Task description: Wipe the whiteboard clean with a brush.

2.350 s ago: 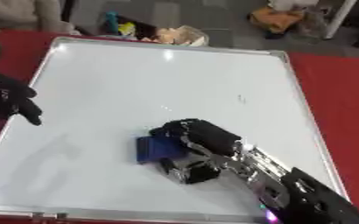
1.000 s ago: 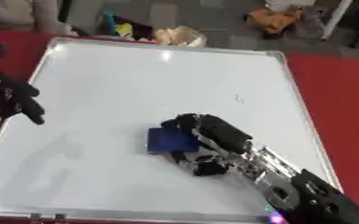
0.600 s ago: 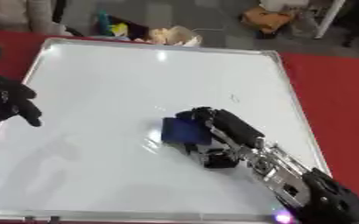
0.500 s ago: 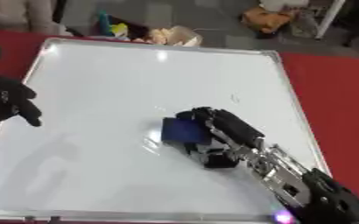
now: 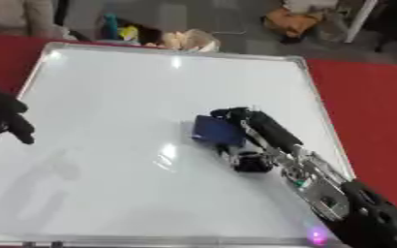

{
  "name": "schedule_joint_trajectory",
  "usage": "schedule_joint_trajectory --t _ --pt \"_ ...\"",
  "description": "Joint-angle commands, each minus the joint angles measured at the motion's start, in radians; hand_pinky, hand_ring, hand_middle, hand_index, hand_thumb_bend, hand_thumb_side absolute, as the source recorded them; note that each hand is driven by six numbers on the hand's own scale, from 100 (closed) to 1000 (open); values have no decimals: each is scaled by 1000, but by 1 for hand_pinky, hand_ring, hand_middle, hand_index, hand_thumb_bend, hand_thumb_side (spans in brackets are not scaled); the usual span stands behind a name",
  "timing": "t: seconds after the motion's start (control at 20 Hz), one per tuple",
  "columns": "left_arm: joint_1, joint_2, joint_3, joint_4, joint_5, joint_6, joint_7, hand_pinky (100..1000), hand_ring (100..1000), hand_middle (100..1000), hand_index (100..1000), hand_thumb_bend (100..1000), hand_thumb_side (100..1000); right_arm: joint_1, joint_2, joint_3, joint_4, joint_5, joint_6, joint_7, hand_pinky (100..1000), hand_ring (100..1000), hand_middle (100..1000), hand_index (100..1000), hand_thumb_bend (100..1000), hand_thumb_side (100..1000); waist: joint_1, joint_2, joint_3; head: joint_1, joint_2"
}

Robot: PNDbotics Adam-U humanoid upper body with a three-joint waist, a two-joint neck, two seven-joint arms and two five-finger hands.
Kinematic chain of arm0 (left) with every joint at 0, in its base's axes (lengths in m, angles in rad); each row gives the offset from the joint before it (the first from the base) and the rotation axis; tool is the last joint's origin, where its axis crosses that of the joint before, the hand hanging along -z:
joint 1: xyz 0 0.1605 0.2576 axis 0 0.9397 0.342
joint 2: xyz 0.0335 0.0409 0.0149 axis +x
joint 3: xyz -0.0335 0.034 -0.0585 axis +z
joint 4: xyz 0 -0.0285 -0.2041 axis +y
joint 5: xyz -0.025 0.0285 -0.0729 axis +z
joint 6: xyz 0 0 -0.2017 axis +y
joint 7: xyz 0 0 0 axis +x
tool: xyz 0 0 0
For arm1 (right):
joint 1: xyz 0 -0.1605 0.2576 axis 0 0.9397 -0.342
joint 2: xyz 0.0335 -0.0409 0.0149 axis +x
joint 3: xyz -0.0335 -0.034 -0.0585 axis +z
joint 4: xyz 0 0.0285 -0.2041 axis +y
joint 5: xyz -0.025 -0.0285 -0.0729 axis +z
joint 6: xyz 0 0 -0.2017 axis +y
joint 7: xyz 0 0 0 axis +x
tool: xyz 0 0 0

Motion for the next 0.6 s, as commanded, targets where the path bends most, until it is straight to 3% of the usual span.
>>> schedule_joint_trajectory --t 0.05,0.6 --pt "-14 25 -2 -26 2 -1 -5 477 529 585 1000 252 821 -6 -40 -29 -3 -21 13 -19 544 474 558 891 100 100 4 -14 5 -14 -17" --pt "-19 26 0 -33 6 -3 -5 478 529 586 1000 247 814 5 -78 -95 24 -83 49 -73 545 474 552 884 100 100 5 -14 24 -50 -38"
